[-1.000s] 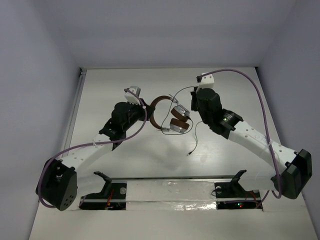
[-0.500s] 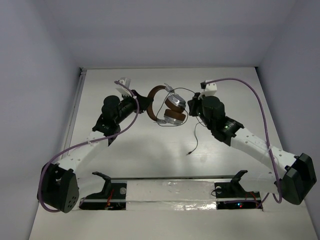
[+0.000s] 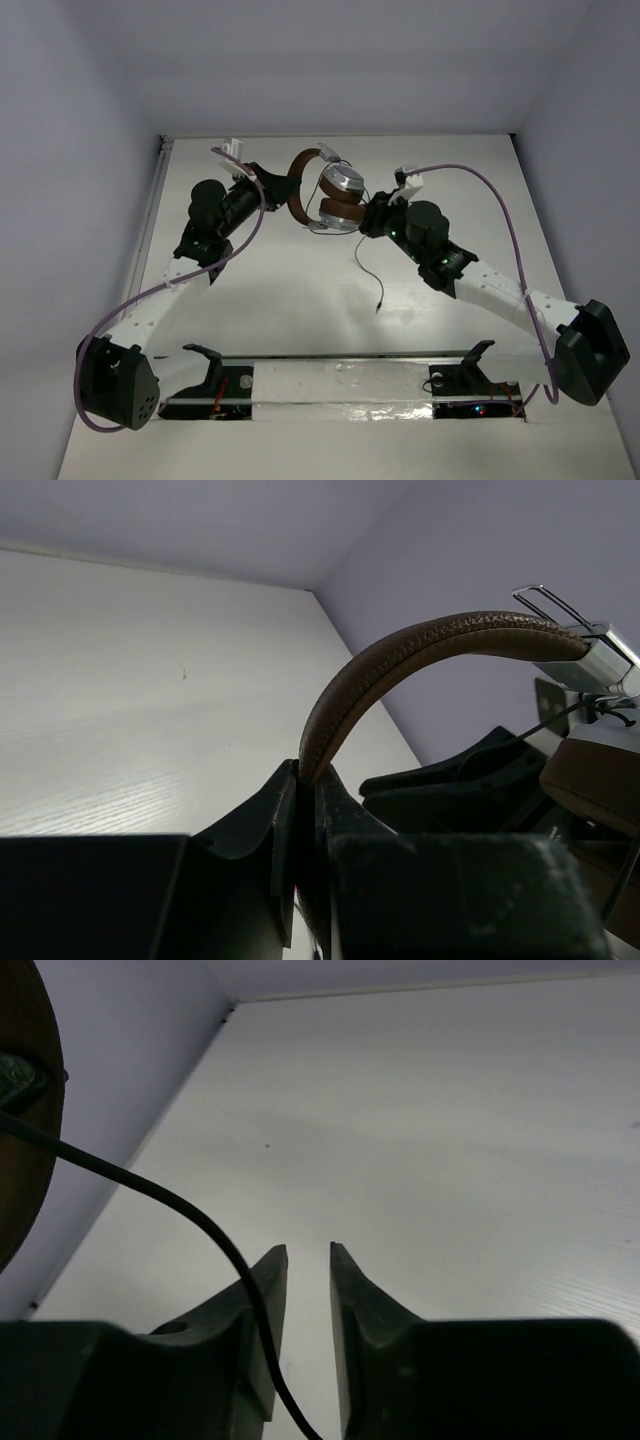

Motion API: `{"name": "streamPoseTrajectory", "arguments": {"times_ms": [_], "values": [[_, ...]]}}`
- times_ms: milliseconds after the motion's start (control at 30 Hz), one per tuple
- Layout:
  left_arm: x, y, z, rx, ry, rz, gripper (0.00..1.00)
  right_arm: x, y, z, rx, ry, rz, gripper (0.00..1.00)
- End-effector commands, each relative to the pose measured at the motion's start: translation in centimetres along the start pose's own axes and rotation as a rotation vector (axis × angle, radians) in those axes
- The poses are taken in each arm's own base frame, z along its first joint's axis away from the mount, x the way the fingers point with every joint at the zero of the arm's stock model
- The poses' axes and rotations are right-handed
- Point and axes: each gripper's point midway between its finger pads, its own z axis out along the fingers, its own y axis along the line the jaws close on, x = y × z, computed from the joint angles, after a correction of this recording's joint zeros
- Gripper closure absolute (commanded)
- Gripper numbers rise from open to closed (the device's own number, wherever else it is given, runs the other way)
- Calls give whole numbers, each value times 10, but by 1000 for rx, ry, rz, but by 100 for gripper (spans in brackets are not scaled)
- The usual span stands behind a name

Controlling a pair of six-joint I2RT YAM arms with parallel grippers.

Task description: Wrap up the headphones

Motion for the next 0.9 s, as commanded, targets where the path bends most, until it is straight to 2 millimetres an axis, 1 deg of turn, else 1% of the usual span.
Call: {"name": "streamPoseTrajectory", "arguments": {"times_ms": [0, 67, 100, 133, 233, 267, 300, 367, 400, 433, 467, 533, 567, 600, 633, 667, 700, 733, 767, 800, 833, 867], "values": [[-54, -50, -11, 99, -137, 33, 100, -7, 26, 8, -142, -59, 33, 66], [-58, -53, -12, 92, -135, 39, 100, -2, 34, 10, -199, -58, 38, 62], [-59, -55, -13, 93, -136, 37, 100, 6, 32, 15, -197, -47, 38, 59], [-62, -58, -14, 97, -135, 35, 100, 8, 41, 15, -249, -47, 40, 58], [-69, -70, -17, 112, -128, 27, 100, 16, 46, 19, -299, -46, 42, 52], [-73, -75, -20, 118, -134, 28, 100, 21, 46, 19, -309, -37, 43, 52], [-77, -75, -21, 110, -138, 26, 100, 23, 48, 19, -319, -34, 42, 51], [-88, -84, -26, 105, -158, 29, 100, 30, 51, 18, -351, -23, 47, 46], [-92, -86, -28, 100, -168, 31, 100, 32, 52, 19, -360, -20, 49, 45], [-98, -88, -29, 89, -179, 29, 100, 33, 56, 18, -387, -19, 53, 44], [-102, -92, -32, 91, -189, 30, 100, 42, 55, 22, -388, 8, 63, 42], [-107, -95, -34, 88, -203, 22, 100, 48, 60, 26, -420, 28, 70, 41], [-109, -95, -34, 84, -207, 20, 100, 59, 58, 30, -419, 57, 85, 40], [-109, -96, -35, 84, -209, 21, 100, 61, 61, 32, -434, 63, 97, 39], [-111, -94, -34, 76, -218, 13, 100, 63, 68, 32, -477, 76, 103, 38], [-112, -93, -34, 71, -221, 14, 100, 69, 71, 32, -492, 99, 123, 38], [-112, -92, -34, 63, -225, 10, 100, 77, 76, 33, -508, 125, 132, 38], [-113, -92, -33, 58, -224, 12, 100, 81, 78, 32, -516, 129, 135, 38], [-116, -87, -31, 44, -227, 14, 100, 85, 80, 31, -515, 131, 143, 38], [-118, -88, -31, 44, -232, 17, 100, 87, 77, 30, -507, 128, 151, 42], [-124, -85, -32, 31, -249, 19, 100, 89, 78, 30, -499, 119, 161, 44], [-125, -86, -32, 32, -252, 16, 100, 98, 73, 28, -485, 137, 180, 45]]}}
